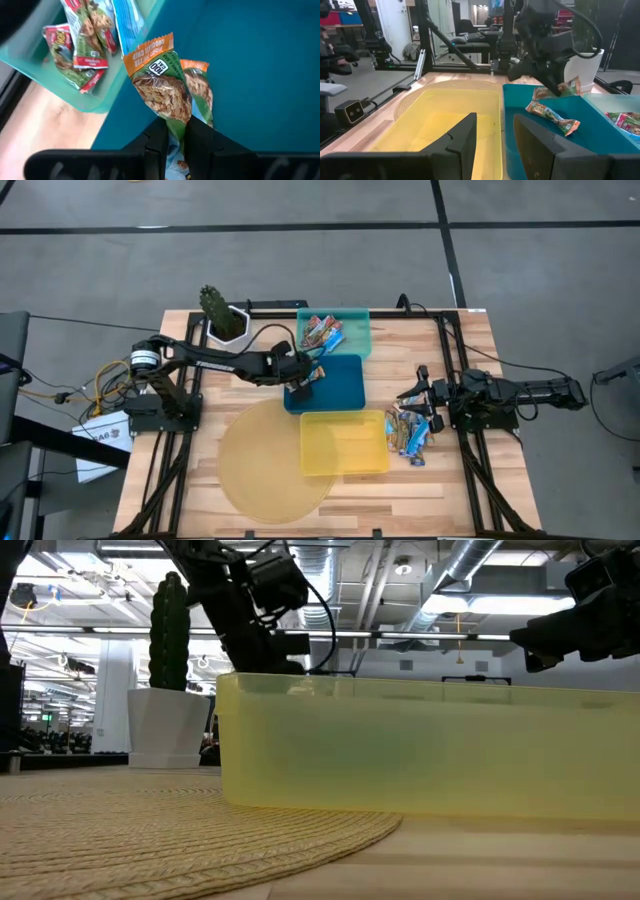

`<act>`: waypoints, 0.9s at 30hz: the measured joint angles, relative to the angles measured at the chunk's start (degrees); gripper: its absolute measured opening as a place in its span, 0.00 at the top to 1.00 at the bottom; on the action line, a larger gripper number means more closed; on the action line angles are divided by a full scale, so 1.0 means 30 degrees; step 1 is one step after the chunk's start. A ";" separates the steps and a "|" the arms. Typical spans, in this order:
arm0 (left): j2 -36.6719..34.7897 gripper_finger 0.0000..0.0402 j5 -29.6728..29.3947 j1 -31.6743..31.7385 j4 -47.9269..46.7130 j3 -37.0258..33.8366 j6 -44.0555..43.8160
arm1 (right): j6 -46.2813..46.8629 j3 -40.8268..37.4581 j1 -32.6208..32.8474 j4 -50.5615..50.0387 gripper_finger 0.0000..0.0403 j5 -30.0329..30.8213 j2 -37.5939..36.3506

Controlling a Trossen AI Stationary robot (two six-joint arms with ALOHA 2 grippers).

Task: Pick and place Granola Bars by type
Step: Put the yellow granola bar into the blue bin

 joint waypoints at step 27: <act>0.0349 0.74 0.3308 -0.0015 -0.0068 -0.0007 -0.0878 | 0.0007 0.0000 -0.0001 0.0000 0.69 0.0006 0.0000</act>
